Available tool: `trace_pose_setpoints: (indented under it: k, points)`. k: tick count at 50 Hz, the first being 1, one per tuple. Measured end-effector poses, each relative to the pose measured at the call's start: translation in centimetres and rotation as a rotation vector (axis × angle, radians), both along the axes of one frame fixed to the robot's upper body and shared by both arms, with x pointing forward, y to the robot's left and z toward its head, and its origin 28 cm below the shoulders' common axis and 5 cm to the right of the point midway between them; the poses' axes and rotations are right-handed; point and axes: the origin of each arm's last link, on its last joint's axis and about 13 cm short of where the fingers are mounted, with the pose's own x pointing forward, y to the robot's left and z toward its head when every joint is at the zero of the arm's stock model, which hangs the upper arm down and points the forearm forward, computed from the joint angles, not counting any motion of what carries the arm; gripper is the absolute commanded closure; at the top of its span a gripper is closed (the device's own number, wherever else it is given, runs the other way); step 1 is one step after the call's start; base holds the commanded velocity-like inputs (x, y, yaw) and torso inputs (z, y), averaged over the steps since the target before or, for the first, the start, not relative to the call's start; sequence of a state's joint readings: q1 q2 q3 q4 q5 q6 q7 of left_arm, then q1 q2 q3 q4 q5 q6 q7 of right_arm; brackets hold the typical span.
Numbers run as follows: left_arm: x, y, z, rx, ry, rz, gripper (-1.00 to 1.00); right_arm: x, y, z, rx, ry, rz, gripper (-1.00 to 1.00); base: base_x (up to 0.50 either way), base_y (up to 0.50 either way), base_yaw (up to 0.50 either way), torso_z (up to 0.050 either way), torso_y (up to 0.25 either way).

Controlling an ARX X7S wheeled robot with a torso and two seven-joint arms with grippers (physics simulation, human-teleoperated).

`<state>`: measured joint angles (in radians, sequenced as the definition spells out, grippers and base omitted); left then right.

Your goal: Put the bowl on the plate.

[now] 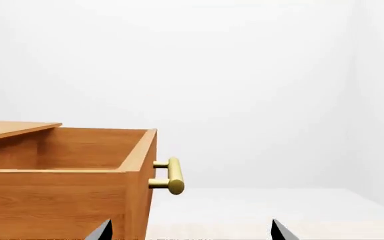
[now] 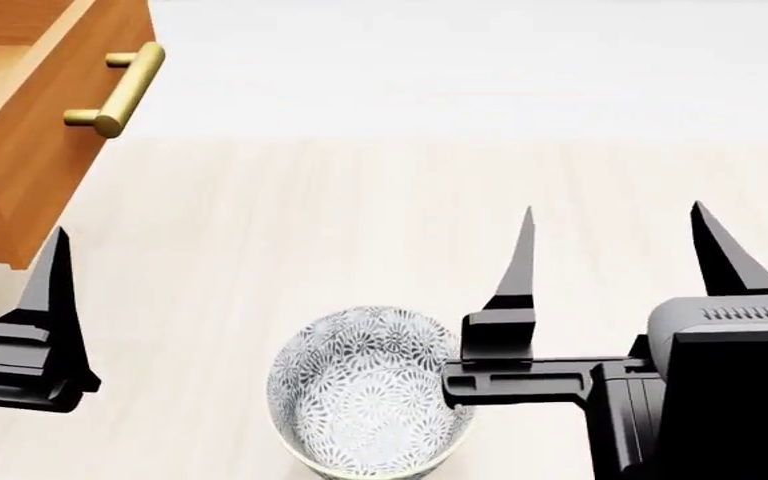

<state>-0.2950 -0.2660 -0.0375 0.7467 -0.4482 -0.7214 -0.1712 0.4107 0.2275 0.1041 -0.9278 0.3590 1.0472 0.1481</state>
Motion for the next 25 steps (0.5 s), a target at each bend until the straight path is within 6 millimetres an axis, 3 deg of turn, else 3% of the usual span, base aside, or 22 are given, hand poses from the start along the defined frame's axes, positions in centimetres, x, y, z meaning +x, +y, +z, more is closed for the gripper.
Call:
trace_pose_setpoints:
  k: [7,25]
  points:
    - [0.0,0.1,-0.1,-0.003,0.003,0.001,-1.0,0.6,-0.1,0.9,-0.131,-0.011,0.076,-1.0,0.0,0.0,0.0,0.0,0.0]
    - [0.0,0.5,-0.5,-0.011,0.007,-0.006,-1.0,4.9,-0.9,4.5,-0.925,0.05,0.416,-1.0,0.0,0.0,0.0,0.0,0.0]
